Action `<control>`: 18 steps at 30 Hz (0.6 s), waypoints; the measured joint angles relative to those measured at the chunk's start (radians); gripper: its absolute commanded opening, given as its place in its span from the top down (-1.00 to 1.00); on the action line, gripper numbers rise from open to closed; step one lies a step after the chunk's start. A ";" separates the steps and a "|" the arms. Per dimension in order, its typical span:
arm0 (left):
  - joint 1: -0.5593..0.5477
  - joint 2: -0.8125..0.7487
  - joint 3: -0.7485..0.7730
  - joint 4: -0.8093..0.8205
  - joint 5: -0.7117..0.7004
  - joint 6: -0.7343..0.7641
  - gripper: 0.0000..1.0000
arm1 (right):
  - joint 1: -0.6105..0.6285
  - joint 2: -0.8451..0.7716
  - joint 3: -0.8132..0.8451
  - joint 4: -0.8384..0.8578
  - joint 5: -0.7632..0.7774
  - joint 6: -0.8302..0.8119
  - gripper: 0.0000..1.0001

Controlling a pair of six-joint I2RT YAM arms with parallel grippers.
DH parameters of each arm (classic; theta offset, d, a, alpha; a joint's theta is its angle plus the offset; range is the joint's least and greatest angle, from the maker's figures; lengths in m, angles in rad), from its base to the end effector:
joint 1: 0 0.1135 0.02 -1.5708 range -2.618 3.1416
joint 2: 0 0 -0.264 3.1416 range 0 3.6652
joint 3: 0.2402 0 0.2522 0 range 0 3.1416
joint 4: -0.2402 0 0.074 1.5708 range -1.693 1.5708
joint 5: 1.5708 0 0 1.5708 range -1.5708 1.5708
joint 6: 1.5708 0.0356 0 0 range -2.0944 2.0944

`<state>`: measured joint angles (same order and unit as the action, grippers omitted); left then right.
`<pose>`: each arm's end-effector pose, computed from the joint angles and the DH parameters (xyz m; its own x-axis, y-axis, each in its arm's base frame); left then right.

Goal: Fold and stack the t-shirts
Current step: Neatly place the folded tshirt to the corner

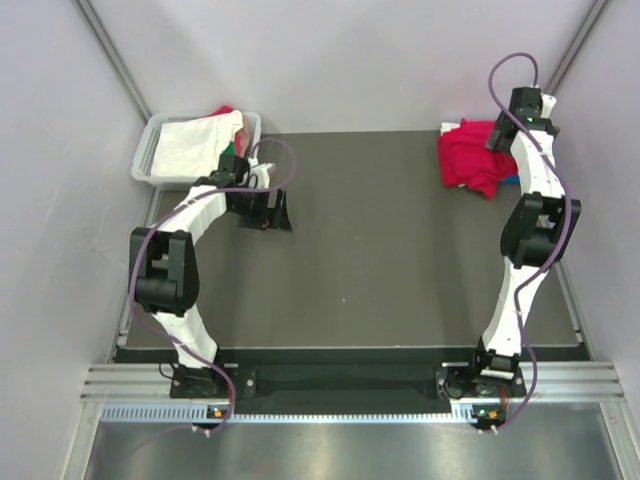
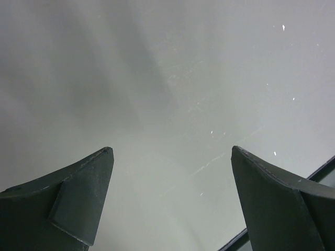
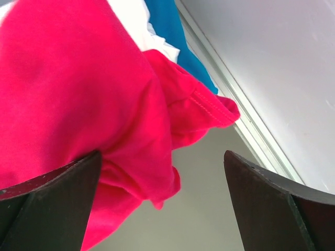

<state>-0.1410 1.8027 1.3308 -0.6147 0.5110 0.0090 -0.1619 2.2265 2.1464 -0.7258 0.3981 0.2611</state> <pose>0.3689 -0.0699 0.2195 -0.8731 0.1319 -0.4694 0.3559 0.8304 -0.4286 0.4951 -0.0948 0.2859 -0.5811 0.3360 -0.7412 0.5833 0.8071 -0.0915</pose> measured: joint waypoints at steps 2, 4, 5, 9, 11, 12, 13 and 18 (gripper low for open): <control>0.018 -0.013 0.001 -0.012 0.010 0.006 -0.96 | 0.007 -0.016 -0.009 0.000 0.000 0.000 -0.99; 0.031 -0.025 0.001 -0.026 0.019 0.016 -0.96 | 0.023 -0.048 -0.023 -0.002 0.002 0.000 -0.99; 0.038 -0.033 0.001 -0.034 0.023 0.021 -0.96 | 0.037 -0.072 -0.029 -0.004 0.003 -0.003 -0.99; 0.043 -0.063 0.000 -0.049 0.027 0.035 -0.96 | 0.111 -0.193 -0.047 0.000 0.009 -0.019 -0.99; 0.045 -0.079 0.000 -0.052 0.034 0.040 -0.96 | 0.169 -0.258 -0.053 0.005 0.013 -0.033 -0.99; 0.046 -0.086 -0.001 -0.052 0.038 0.043 -0.96 | 0.203 -0.290 -0.055 0.006 0.014 -0.038 -0.99; 0.048 -0.092 -0.002 -0.052 0.043 0.045 -0.96 | 0.227 -0.321 -0.057 0.009 0.013 -0.043 -0.99; 0.067 -0.101 -0.003 -0.057 0.054 0.051 -0.96 | 0.290 -0.320 -0.052 0.012 0.013 -0.044 -0.99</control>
<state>-0.0738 1.7016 1.3273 -0.6720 0.5652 0.0605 0.1280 1.9064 2.0941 -0.7139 0.4110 0.2169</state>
